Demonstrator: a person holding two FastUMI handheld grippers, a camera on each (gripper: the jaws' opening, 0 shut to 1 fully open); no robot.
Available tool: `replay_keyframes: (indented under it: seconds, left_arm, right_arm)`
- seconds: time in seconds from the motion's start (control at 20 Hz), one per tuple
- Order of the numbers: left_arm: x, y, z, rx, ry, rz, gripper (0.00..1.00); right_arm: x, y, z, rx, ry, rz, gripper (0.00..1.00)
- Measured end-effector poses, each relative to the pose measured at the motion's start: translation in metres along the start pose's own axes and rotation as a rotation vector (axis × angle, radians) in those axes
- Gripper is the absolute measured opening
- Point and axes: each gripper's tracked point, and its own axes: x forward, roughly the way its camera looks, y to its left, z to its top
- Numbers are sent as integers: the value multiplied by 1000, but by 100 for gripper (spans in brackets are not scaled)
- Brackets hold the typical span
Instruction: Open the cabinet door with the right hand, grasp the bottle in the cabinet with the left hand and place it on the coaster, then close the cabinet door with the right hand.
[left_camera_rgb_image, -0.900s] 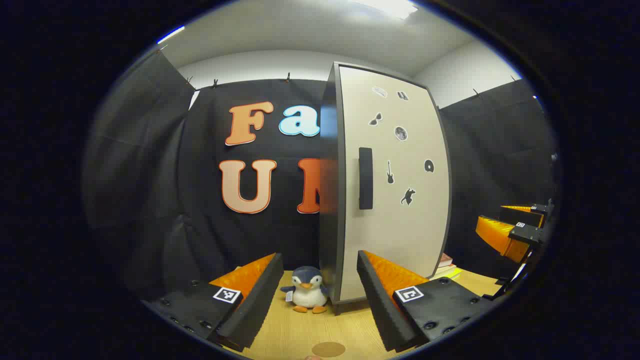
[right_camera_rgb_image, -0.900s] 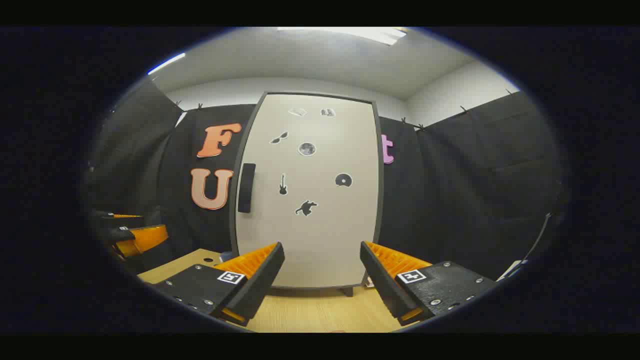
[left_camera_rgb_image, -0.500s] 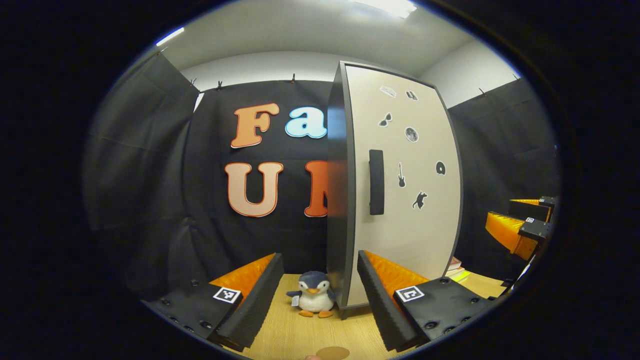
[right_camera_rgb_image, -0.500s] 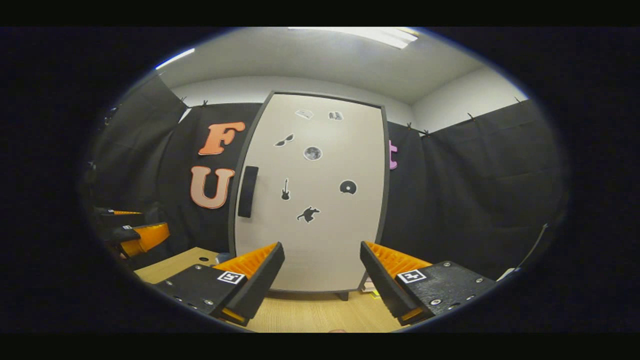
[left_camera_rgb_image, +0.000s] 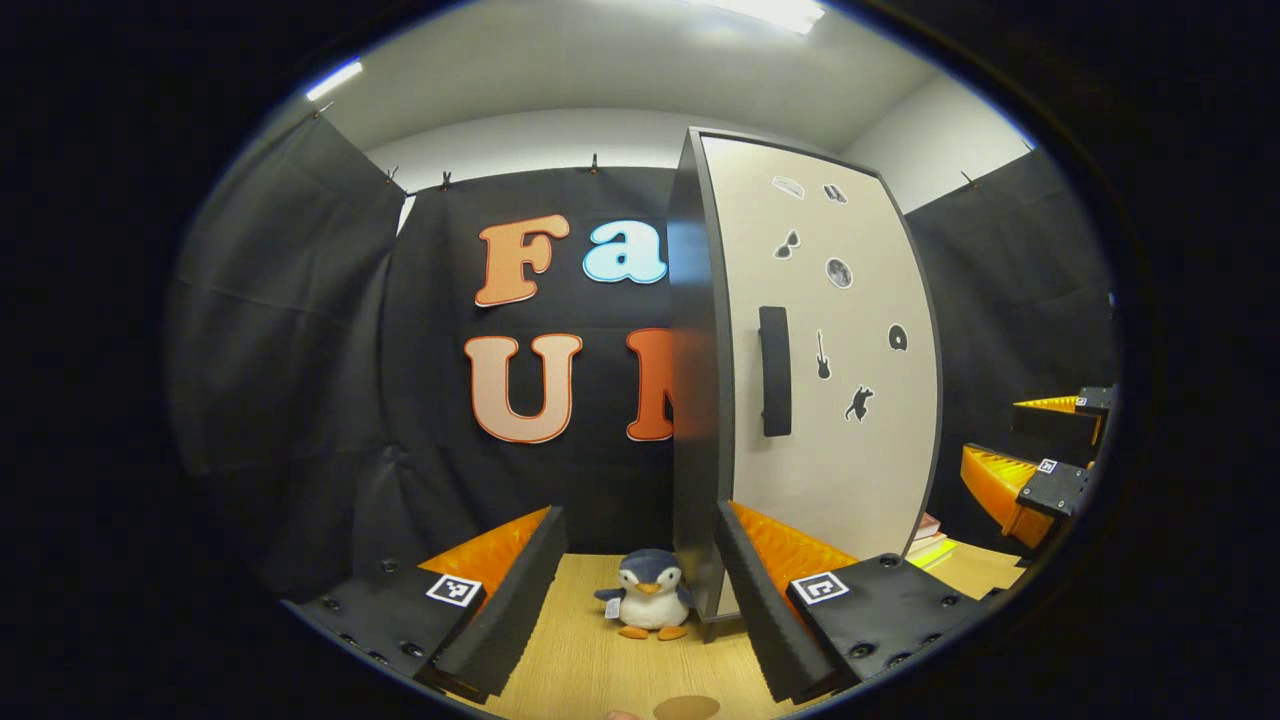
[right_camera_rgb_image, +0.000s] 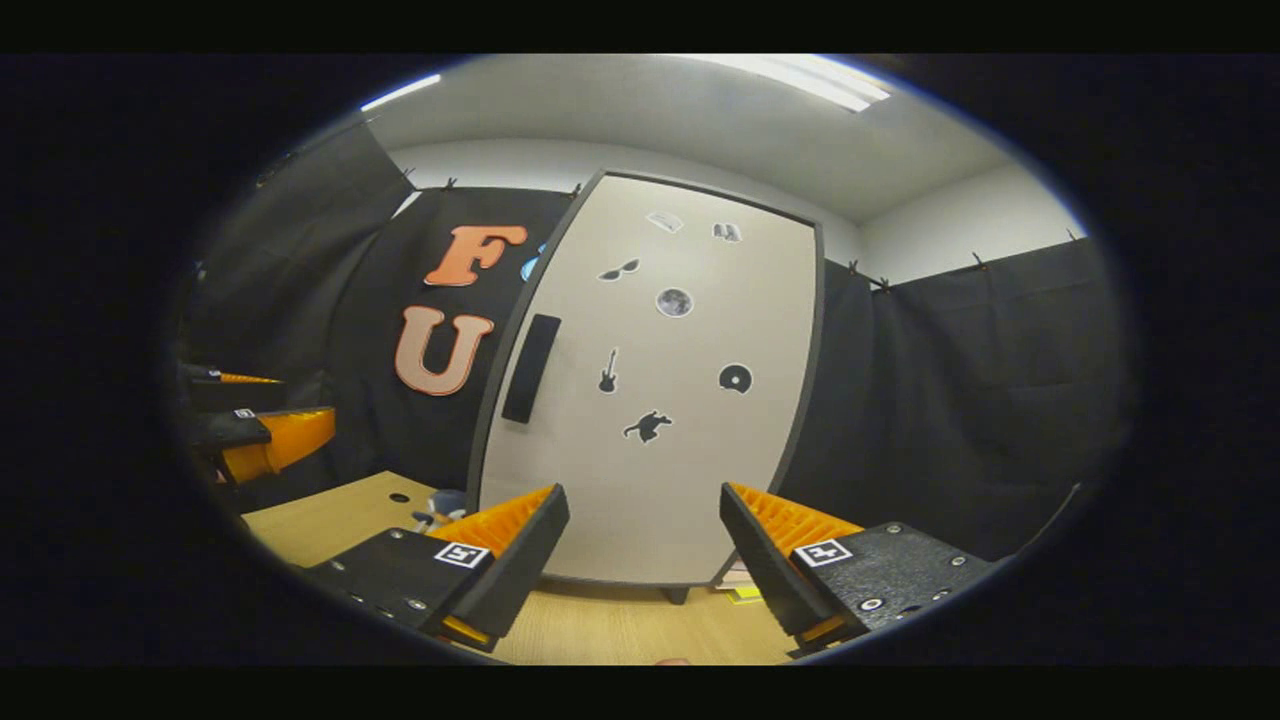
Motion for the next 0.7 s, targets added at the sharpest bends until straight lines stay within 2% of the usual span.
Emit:
replay_keyframes:
  seconds: [0.2,0.25,0.4,0.7]
  left_arm:
    - [-1,14,0,1,2,21,96]
    - [1,20,-1,2,3,26,99]
    - [2,33,-1,11,6,44,96]
    - [9,47,-5,22,21,61,96]
  right_arm:
    - [13,20,6,28,17,50,95]
    - [17,25,8,35,19,60,95]
    - [32,43,15,63,22,100,95]
    - [66,81,43,188,2,189,95]
